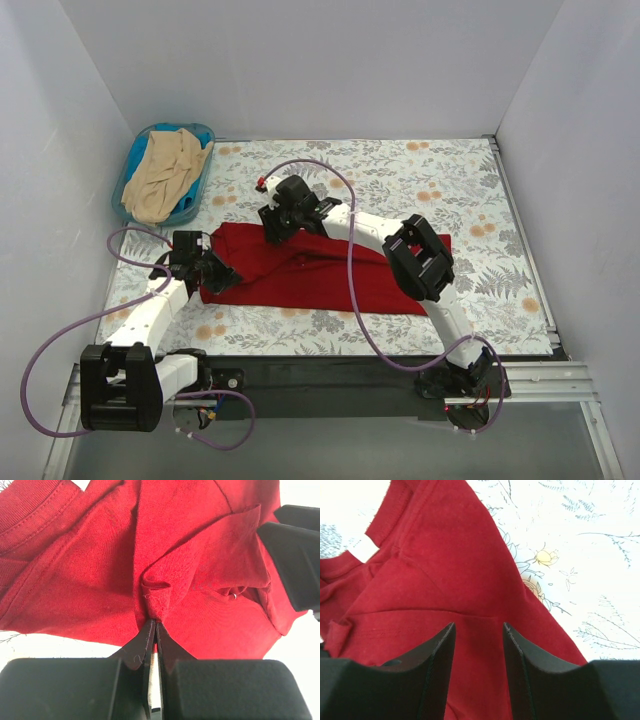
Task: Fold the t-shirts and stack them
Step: Fold the tshirt
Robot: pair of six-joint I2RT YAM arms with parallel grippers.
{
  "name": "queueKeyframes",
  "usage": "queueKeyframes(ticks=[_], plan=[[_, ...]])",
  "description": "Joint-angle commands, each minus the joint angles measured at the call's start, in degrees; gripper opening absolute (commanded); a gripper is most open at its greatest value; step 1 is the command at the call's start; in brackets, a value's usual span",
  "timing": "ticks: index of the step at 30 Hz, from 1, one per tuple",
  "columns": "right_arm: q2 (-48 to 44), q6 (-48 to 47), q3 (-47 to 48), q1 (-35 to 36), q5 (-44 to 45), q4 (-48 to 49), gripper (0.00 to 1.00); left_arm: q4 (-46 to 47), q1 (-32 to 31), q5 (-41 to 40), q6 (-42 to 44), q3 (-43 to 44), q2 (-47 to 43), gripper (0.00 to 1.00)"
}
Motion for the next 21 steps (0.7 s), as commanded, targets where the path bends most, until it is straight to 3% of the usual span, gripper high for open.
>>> queueKeyframes(ticks=[1,8,17,21], plan=[[2.2,-1.4,2.2,0.3,0.6,1.4,0.5,0.6,0.3,0.7,0.0,-0.2,-0.1,0.0],[4.2,-1.6,3.8,0.3,0.1,0.6,0.5,0.6,0.3,0.8,0.0,-0.2,-0.2,0.0],[0.9,-0.7,3.0,0.4,1.3,0.9,0.28,0.6,0.3,0.4,-0.1,-0.2,-0.1,0.0],[-0.6,-0.5,2.7,0.4,0.9,0.9,0.12,0.6,0.3,0.3,-0.1,0.0,-0.1,0.0]])
